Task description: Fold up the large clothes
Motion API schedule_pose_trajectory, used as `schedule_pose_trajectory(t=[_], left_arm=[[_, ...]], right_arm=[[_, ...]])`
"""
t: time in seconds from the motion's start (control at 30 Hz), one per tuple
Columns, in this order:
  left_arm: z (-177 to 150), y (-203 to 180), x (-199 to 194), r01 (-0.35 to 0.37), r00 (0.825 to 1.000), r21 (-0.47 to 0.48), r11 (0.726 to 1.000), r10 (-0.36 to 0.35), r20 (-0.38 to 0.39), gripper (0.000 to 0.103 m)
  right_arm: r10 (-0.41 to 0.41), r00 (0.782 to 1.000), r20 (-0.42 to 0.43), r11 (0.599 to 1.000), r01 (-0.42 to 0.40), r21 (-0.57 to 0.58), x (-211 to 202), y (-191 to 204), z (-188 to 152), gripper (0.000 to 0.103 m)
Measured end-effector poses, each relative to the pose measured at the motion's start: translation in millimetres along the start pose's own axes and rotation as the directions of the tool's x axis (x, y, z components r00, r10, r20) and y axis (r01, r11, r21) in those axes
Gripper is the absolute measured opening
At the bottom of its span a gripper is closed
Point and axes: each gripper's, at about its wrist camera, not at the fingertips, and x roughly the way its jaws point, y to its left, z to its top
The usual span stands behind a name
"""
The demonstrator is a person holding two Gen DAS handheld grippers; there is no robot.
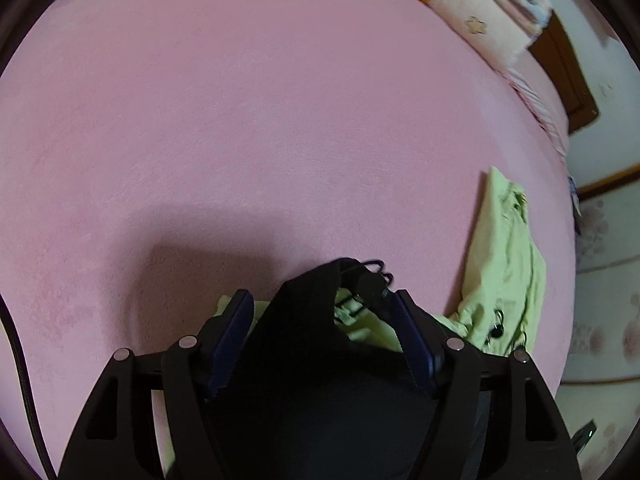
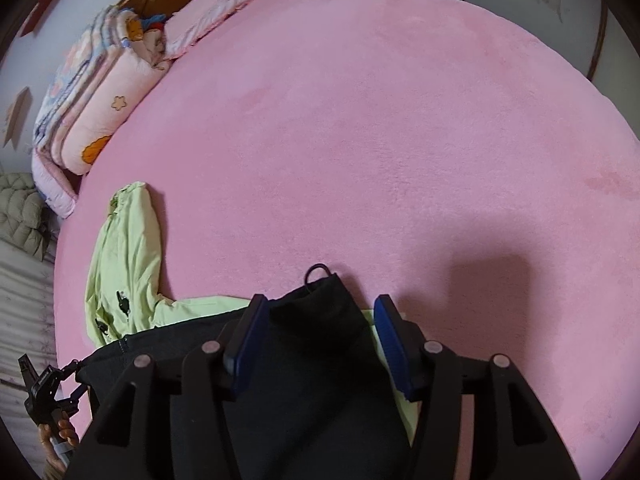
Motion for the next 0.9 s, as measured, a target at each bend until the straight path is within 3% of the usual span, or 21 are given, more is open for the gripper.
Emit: schedule_pose_trajectory(t=[0.17, 0.27, 0.4, 0.5, 0.67, 0.83, 0.9], left_arm=[[-6, -8, -6, 0.026, 1.000, 0.170, 0.985, -0.027, 0.001, 0.069], [-14, -13, -10, 0.014, 1.000, 0.296, 0.955, -0.017, 0.010, 0.069], [-26, -18, -2, -0.058, 0.998, 0.437, 0.898, 0.051, 0.026, 0.069], [-27, -16, 10, -0.111, 0.994, 0.473, 0.874, 0.102, 0.044, 0.069], [-14, -15, 33, -0.102, 0.995, 0.424, 0.900, 0.102, 0.023, 0.069], [-3, -11, 57, -0.022, 0.999, 0.323, 0.946, 0.030, -0.021, 0.070], [-6, -13, 65, 0.004, 1.000, 0.288, 0.958, 0.000, -0.014, 0.058]], right_arm=[[0.026, 1.000, 0.013, 0.995, -0.024, -0.093, -4, 12, -5, 0.055], [0.023, 0.999, 0.023, 0.987, -0.019, -0.161, -9, 16, -10, 0.055], [0.000, 0.999, 0.033, 0.962, 0.010, -0.273, -12, 20, -21, 0.056], [-0.041, 0.999, 0.014, 0.946, 0.043, -0.321, 0, 21, -26, 0.056], [-0.058, 0.998, 0.009, 0.966, 0.059, -0.251, 24, 11, -18, 0.056], [-0.034, 0.999, -0.005, 0.982, 0.033, -0.184, 41, 6, -13, 0.056], [-0.033, 0.999, -0.015, 0.984, 0.030, -0.176, 45, 5, -15, 0.054]])
